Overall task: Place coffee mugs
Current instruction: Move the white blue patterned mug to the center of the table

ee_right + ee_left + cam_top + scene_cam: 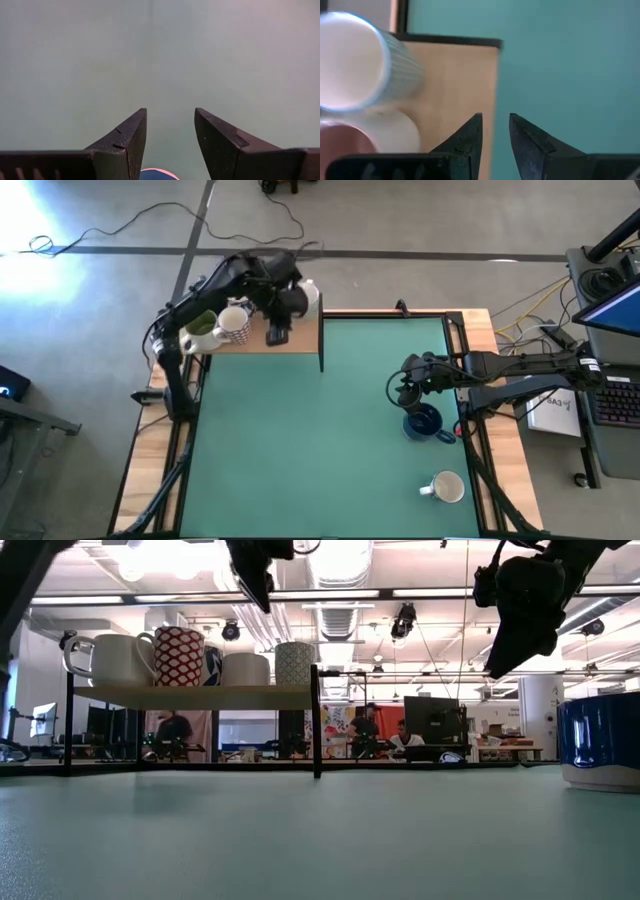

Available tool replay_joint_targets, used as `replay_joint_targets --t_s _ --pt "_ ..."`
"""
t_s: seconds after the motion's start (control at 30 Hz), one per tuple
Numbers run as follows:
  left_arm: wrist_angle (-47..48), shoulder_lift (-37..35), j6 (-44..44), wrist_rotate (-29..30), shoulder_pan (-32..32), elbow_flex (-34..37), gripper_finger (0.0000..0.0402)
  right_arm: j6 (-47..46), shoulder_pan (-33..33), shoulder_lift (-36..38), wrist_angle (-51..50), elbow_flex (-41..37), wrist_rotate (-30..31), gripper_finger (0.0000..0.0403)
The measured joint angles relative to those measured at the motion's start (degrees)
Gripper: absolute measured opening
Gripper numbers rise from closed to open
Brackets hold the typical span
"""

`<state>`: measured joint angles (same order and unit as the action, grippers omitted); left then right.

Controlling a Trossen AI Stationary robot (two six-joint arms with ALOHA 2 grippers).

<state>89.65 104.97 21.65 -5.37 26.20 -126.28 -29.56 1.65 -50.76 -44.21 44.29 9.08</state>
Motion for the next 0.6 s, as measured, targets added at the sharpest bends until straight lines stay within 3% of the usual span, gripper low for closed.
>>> replay_joint_targets --t_s 0.1,0.27,0.6 --pt "-2.3 -5.6 -4.3 2.5 -3.8 6.7 0.0079 0.0 0.0 0.0 0.0 0.0 0.0 0.0155" --pt "-13.5 -17.4 -12.5 6.7 -10.8 24.4 0.0079 0.0 0.0 0.0 0.0 0.0 0.0 0.0155" --pt "-50.6 -35.3 -22.5 7.9 -28.9 59.3 0.0079 0.0 0.0 0.0 0.0 0.0 0.0 0.0155"
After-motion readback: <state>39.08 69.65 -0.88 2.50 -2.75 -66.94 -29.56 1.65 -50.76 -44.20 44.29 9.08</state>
